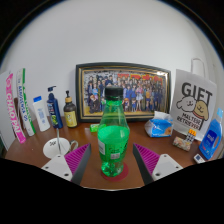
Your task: Pour water
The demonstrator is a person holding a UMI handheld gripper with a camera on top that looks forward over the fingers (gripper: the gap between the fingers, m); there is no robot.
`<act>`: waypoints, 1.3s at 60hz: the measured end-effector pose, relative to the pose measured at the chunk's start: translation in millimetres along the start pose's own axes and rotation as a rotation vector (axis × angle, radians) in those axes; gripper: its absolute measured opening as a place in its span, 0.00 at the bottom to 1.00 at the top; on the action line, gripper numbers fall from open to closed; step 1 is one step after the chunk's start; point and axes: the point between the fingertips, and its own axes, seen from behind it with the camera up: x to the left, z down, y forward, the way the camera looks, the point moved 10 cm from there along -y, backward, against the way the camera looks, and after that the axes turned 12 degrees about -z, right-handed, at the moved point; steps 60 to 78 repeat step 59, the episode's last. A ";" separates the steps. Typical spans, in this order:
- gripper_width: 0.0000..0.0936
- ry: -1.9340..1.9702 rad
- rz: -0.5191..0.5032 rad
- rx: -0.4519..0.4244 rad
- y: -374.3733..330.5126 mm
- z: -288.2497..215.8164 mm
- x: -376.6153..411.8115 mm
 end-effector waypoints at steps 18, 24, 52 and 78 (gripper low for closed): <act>0.91 0.084 0.029 0.153 -110.3 -22.7 80.6; 0.91 0.080 0.041 0.172 -153.4 -29.5 114.6; 0.91 0.025 0.051 0.184 -247.0 -35.7 175.6; 0.91 0.024 0.045 0.186 -253.7 -37.1 170.9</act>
